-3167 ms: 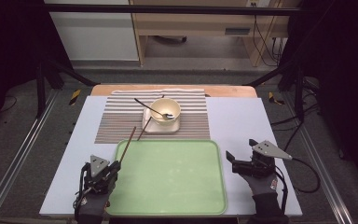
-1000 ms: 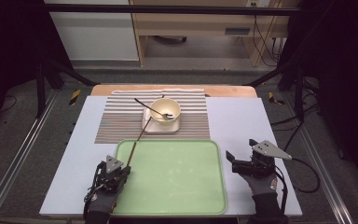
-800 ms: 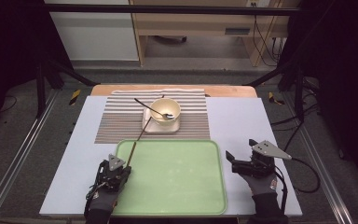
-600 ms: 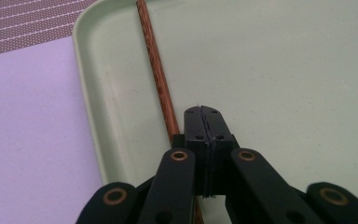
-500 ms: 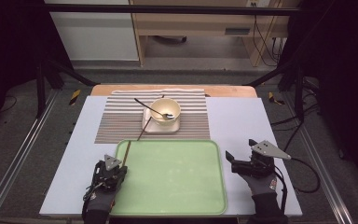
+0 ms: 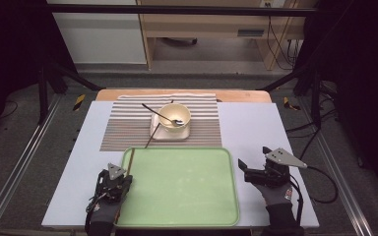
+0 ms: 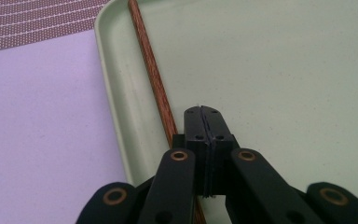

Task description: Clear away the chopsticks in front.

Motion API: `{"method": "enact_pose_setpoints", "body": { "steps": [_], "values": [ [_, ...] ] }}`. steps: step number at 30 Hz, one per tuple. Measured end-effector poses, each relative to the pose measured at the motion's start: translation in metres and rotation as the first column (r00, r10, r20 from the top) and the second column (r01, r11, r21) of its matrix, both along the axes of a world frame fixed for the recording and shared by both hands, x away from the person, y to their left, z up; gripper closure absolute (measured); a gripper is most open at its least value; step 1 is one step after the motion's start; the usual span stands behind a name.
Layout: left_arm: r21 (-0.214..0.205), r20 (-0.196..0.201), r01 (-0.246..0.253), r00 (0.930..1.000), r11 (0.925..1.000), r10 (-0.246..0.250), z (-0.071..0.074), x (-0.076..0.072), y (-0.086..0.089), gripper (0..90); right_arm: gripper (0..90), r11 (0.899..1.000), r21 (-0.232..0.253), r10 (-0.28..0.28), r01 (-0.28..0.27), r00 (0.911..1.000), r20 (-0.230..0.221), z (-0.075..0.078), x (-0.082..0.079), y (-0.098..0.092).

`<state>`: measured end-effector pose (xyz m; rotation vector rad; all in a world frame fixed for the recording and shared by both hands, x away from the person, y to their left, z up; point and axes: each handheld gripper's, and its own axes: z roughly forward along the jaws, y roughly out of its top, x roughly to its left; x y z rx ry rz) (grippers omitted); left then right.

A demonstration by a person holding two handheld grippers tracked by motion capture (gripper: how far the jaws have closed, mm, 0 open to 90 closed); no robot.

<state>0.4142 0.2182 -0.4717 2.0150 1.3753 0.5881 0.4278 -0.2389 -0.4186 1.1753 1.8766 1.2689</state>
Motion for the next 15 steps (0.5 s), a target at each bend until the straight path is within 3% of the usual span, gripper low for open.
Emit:
{"method": "enact_pose_setpoints", "body": {
  "steps": [7, 15],
  "values": [
    [-0.010, 0.016, 0.003, 0.9999, 0.9999, -0.003, 0.002, 0.000, 0.001, 88.1, 3.4, 1.000, 0.003, -0.001, 0.001, 1.0000, 0.000, 0.000, 0.000, 0.000],
    [-0.043, 0.089, 0.039, 0.9954, 0.9983, -0.035, 0.014, -0.002, -0.003, 82.3, 3.4, 1.000, 0.001, -0.003, 0.003, 1.0000, 0.001, 0.000, 0.000, 0.000]
  ]
}}
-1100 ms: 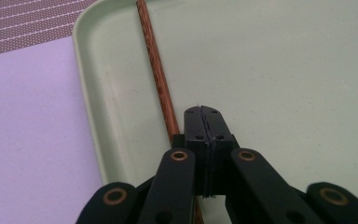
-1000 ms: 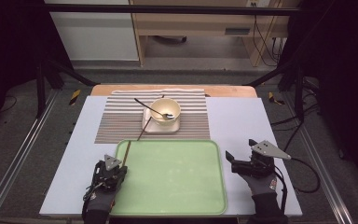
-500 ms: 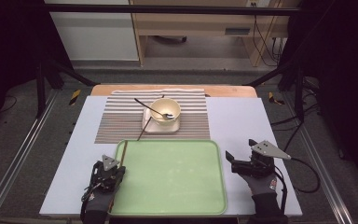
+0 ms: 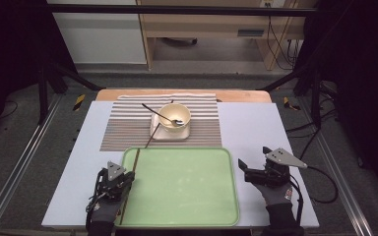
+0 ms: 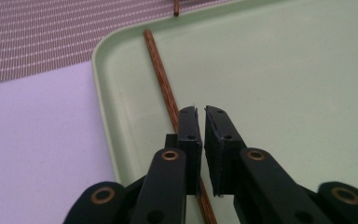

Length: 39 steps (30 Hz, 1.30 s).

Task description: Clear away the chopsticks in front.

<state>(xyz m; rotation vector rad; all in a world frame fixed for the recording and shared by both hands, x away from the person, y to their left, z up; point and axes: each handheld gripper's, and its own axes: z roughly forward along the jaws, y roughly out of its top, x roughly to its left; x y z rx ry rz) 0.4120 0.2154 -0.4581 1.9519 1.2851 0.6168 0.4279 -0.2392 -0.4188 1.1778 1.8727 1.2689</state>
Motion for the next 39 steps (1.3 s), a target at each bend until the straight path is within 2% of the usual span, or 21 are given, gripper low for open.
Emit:
{"method": "enact_pose_setpoints", "body": {
  "steps": [6, 13, 16, 20, 24, 27, 29, 35, 39],
  "values": [
    [-0.056, 0.051, 0.002, 0.9987, 0.9984, 0.001, 0.017, 0.002, 0.004, 79.4, 3.5, 1.000, 0.001, -0.001, 0.001, 1.0000, 0.001, 0.000, 0.000, -0.001],
    [-0.078, 0.111, 0.037, 0.9934, 0.9963, -0.028, 0.037, 0.007, 0.001, 75.3, 3.5, 1.000, 0.000, -0.002, 0.002, 1.0000, 0.003, 0.000, 0.000, -0.001],
    [-0.088, 0.137, 0.064, 0.9892, 0.9941, -0.051, 0.043, 0.010, -0.002, 69.9, 3.5, 1.000, 0.004, -0.003, 0.003, 1.0000, 0.003, 0.000, 0.000, -0.001],
    [-0.082, 0.138, 0.075, 0.9884, 0.9938, -0.063, 0.052, 0.020, -0.005, 55.9, 3.5, 1.000, 0.002, -0.002, 0.002, 1.0000, 0.006, 0.000, 0.000, -0.002],
    [-0.109, 0.138, 0.087, 0.9878, 0.9902, -0.072, 0.058, 0.032, -0.006, 46.9, 3.5, 1.000, 0.003, -0.003, 0.003, 1.0000, 0.007, 0.000, 0.000, -0.002],
    [-0.117, 0.135, 0.098, 0.9874, 0.9883, -0.081, 0.061, 0.041, -0.008, 42.7, 3.5, 1.000, -0.002, -0.003, 0.003, 1.0000, 0.007, 0.000, 0.000, -0.001],
    [-0.105, 0.136, 0.103, 0.9867, 0.9890, -0.089, 0.062, 0.048, -0.009, 39.6, 3.5, 1.000, -0.002, -0.003, 0.003, 1.0000, 0.007, 0.000, 0.000, -0.001],
    [-0.135, 0.132, 0.118, 0.9862, 0.9838, -0.100, 0.064, 0.071, -0.011, 33.5, 3.6, 1.000, 0.001, -0.002, 0.002, 1.0000, 0.005, 0.000, 0.000, -0.001],
    [-0.112, 0.123, 0.148, 0.9833, 0.9827, -0.134, 0.062, 0.085, -0.017, 33.4, 3.6, 1.000, 0.001, -0.002, 0.002, 1.0000, 0.005, 0.000, 0.000, -0.001]
  ]
}}
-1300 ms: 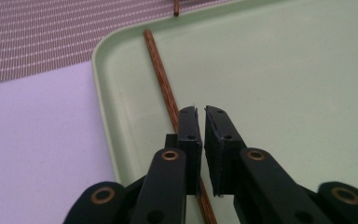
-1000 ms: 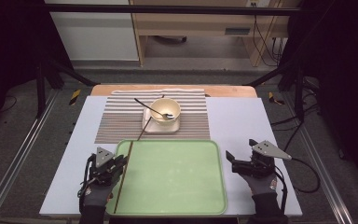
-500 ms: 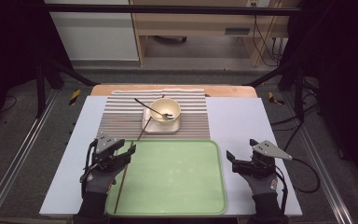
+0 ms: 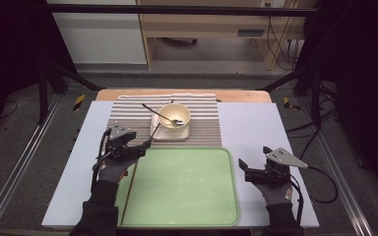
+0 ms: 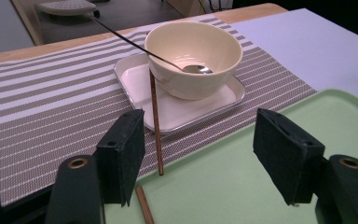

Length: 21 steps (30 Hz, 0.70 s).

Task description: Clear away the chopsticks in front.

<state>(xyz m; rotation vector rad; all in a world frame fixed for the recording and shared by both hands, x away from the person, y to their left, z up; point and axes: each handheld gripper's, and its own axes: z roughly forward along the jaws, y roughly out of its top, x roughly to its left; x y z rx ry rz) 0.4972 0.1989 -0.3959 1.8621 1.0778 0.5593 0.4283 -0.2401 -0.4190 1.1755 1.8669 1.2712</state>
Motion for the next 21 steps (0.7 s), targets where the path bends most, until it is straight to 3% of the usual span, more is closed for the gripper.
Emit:
{"method": "enact_pose_setpoints", "body": {
  "steps": [13, 21],
  "values": [
    [0.065, -0.017, 0.021, 0.9996, 0.9976, -0.020, -0.003, 0.045, -0.005, 33.7, 3.7, 1.000, 0.005, 0.000, 0.000, 1.0000, -0.005, -0.001, 0.001, 0.000],
    [0.112, -0.049, 0.015, 0.9988, 0.9935, -0.010, -0.015, 0.069, -0.013, 37.6, 3.7, 1.000, 0.002, 0.005, -0.005, 1.0000, -0.005, -0.001, 0.001, 0.001]
  ]
}}
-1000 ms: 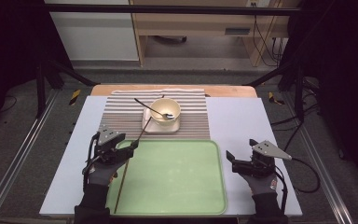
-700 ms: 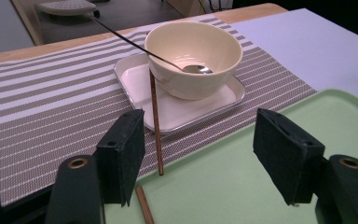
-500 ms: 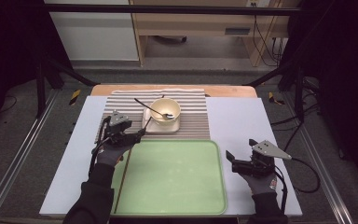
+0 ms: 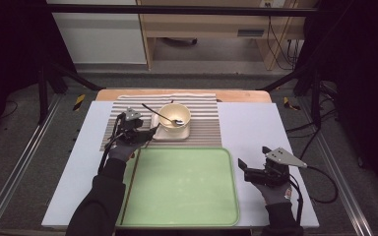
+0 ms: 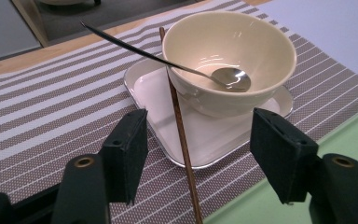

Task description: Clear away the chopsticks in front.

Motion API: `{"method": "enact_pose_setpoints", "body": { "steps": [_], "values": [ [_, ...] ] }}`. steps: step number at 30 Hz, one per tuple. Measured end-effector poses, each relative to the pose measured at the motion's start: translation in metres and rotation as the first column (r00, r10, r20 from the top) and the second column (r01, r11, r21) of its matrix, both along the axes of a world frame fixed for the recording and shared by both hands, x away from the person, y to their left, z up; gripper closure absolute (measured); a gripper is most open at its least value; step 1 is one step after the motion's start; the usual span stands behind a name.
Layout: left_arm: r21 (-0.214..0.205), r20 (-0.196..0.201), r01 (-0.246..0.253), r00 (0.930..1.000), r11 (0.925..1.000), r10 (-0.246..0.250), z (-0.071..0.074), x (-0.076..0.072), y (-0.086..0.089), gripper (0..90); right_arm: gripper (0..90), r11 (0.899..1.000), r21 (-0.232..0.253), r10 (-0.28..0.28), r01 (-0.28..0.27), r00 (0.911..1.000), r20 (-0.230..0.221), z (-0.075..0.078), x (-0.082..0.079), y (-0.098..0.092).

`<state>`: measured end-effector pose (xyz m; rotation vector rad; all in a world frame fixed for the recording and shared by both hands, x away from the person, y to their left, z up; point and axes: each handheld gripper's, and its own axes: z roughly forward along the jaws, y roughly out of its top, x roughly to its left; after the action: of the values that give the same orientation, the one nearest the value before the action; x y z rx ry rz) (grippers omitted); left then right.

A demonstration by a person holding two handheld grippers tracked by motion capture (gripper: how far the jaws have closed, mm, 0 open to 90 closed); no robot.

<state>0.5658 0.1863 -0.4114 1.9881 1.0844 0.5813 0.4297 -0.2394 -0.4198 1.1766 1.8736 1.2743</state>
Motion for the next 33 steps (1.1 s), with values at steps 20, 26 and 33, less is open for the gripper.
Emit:
{"method": "enact_pose_setpoints", "body": {
  "steps": [20, 26, 33],
  "values": [
    [0.102, -0.081, -0.009, 0.9965, 0.9947, 0.017, -0.039, 0.039, -0.016, 63.4, 3.9, 1.000, 0.005, 0.005, -0.005, 1.0000, -0.006, 0.000, 0.000, 0.001],
    [0.112, -0.094, -0.001, 0.9955, 0.9937, 0.011, -0.044, 0.044, -0.017, 69.5, 3.9, 1.000, 0.003, 0.004, -0.004, 1.0000, -0.005, -0.001, 0.001, 0.000],
    [0.106, -0.097, -0.012, 0.9950, 0.9943, 0.022, -0.043, 0.050, -0.023, 78.0, 3.9, 1.000, 0.005, 0.004, -0.004, 1.0000, -0.006, 0.000, 0.000, 0.001]
  ]
}}
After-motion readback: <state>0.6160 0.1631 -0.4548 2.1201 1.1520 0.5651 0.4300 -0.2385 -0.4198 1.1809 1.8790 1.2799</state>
